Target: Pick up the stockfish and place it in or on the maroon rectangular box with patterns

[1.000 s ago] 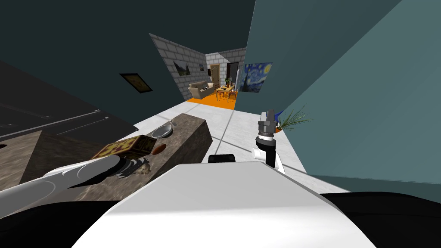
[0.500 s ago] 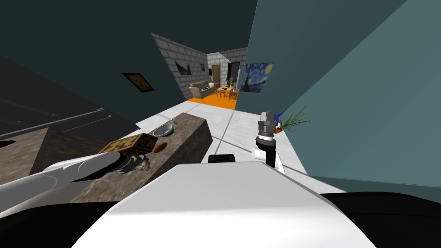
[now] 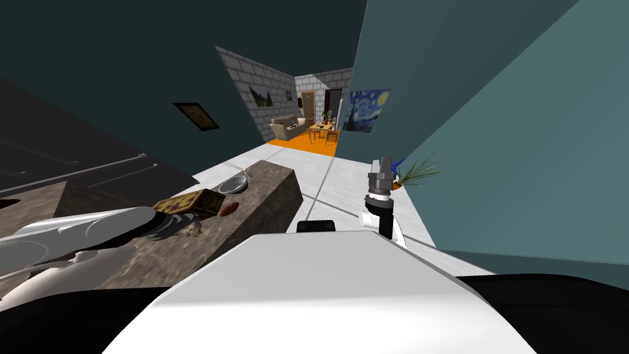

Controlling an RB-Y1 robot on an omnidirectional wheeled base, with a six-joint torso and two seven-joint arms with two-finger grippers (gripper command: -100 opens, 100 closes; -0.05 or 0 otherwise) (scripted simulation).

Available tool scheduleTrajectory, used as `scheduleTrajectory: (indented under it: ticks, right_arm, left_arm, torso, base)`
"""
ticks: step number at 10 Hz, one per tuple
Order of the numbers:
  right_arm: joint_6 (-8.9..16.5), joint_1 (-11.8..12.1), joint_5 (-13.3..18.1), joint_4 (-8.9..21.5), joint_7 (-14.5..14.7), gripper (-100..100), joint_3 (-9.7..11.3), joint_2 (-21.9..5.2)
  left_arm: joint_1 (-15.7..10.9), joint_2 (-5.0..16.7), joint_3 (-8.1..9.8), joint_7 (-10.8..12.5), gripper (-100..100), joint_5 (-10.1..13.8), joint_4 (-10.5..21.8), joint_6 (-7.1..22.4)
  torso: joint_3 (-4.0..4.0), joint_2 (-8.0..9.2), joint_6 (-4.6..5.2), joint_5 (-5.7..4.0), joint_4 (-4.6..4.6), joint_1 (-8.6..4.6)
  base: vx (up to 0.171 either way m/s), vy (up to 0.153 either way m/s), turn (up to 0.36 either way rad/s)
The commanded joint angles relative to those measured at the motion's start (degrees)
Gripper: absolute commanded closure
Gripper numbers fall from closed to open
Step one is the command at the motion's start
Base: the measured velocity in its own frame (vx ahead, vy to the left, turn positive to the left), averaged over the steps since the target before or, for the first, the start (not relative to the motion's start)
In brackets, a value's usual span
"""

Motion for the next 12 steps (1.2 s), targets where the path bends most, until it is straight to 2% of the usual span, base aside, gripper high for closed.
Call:
scheduleTrajectory:
  ticks: [1, 2, 3, 5, 6, 8, 10, 11, 12]
  right_arm:
    - [0.0, 0.0, 0.0, 0.0, 0.0, 0, 0.0, 0.0]
    - [0.0, 0.0, 0.0, 0.0, 0.0, 0, 0.0, 0.0]
    - [0.0, 0.0, 0.0, 0.0, 0.0, 0, 0.0, 0.0]
    - [0.0, 0.0, 0.0, 0.0, 0.0, 0, 0.0, 0.0]
    - [0.0, 0.0, 0.0, 0.0, 0.0, 0, 0.0, 0.0]
    - [0.0, 0.0, 0.0, 0.0, 0.0, 0, 0.0, 0.0]
    - [0.0, 0.0, 0.0, 0.0, 0.0, 0, 0.0, 0.0]
    - [0.0, 0.0, 0.0, 0.0, 0.0, 0, 0.0, 0.0]
    - [0.0, 0.0, 0.0, 0.0, 0.0, 0, 0.0, 0.0]
  left_arm:
    - [-1.1, 2.9, 1.45, -0.3, 100, -0.4, 1.5, -0.4]
    - [-0.9, 3.5, 1.45, -0.3, 100, -0.4, 1.5, -0.4]
    - [-1.5, 5.4, 2.22, -0.3, 100, -0.6, 2.2, -0.8]
    - [-0.4, 5.4, 2.22, -0.3, 100, -0.6, 2.2, -0.8]
    - [-1.5, 5.4, 2.22, -0.3, 100, -0.6, 2.2, -0.8]
    - [-2.0, 8.4, 3.30, -0.5, 100, -0.8, 3.3, -1.8]
    - [-2.0, 8.4, 3.30, -0.5, 100, -0.8, 3.3, -1.8]
    - [-2.2, 10.5, 3.87, -0.7, 100, -0.8, 4.3, -3.1]
    - [-3.3, 10.4, 3.87, -0.7, 100, -0.8, 4.3, -3.1]
  torso:
    - [0.00, 0.00, 0.00, 0.00, 0.00, 0.00]
    - [0.03, 0.04, 0.06, -0.08, 0.02, -0.05]
    - [0.00, -0.02, 0.09, -0.03, 0.03, 0.03]
    - [-0.05, -0.13, 0.12, -0.08, 0.02, 0.08]
    - [-0.10, -0.20, 0.10, -0.04, 0.00, 0.17]
    - [-0.11, -0.24, 0.17, -0.12, 0.02, 0.14]
    - [-0.08, -0.18, 0.16, -0.12, 0.01, 0.07]
    - [-0.09, -0.19, 0.12, -0.09, 0.00, 0.09]
    - [-0.07, -0.16, 0.23, -0.16, 0.02, 0.05]
  base:
    - [-0.054, -0.030, -0.007]
    - [-0.044, -0.020, -0.011]
    - [-0.037, -0.025, -0.030]
    - [-0.018, -0.005, -0.012]
    - [0.000, 0.000, 0.000]
    - [-0.029, -0.011, -0.047]
    - [-0.024, -0.005, -0.021]
    - [-0.045, -0.017, -0.088]
    - [-0.046, -0.007, -0.069]
